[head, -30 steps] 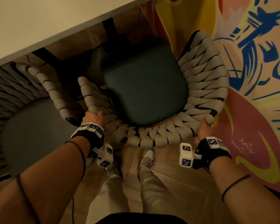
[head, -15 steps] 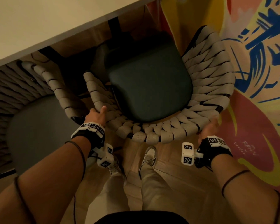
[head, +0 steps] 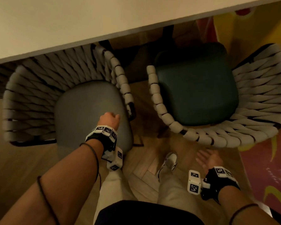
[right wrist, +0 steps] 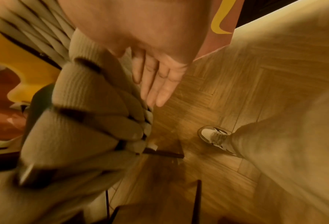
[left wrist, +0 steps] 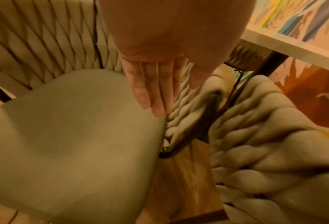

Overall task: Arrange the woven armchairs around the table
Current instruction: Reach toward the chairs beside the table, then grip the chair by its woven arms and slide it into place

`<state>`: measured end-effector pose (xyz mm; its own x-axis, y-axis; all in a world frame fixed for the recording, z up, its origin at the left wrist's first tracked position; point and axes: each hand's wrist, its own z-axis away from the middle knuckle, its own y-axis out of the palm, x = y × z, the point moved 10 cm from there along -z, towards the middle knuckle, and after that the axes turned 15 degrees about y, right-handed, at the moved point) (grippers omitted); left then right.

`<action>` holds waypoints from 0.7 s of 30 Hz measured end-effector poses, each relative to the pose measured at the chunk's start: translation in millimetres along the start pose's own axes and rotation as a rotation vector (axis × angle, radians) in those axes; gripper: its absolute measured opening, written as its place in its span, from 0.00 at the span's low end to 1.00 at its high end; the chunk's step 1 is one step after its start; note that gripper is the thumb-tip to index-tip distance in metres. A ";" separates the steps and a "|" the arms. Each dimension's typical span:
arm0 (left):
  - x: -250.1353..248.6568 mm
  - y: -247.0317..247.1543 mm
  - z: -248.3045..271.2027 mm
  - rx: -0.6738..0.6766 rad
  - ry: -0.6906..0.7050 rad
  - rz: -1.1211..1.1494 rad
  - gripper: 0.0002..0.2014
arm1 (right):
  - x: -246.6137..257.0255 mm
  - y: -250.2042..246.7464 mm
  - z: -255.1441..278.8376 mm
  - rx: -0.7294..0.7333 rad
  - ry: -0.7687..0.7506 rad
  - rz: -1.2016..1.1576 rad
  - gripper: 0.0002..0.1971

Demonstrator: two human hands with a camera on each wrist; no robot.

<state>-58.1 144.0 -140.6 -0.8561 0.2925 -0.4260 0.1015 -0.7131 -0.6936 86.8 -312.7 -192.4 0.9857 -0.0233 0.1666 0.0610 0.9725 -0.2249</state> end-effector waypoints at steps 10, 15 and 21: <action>244.9 -185.4 -18.6 -0.272 -0.143 -0.177 0.21 | -177.2 218.4 65.3 0.119 -0.043 0.645 0.14; 345.0 -278.6 -12.2 -0.506 -0.254 -0.201 0.27 | -255.9 304.4 102.5 0.214 -0.077 0.909 0.08; 412.9 -257.6 -34.1 -0.310 -0.374 0.132 0.27 | -275.3 345.6 119.7 0.218 -0.195 0.954 0.08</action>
<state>-420.5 470.3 -157.6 -0.9431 -0.0763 -0.3236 0.3182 -0.4894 -0.8119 -182.3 57.5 -201.1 0.5628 0.8097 0.1665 -0.7927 0.5857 -0.1691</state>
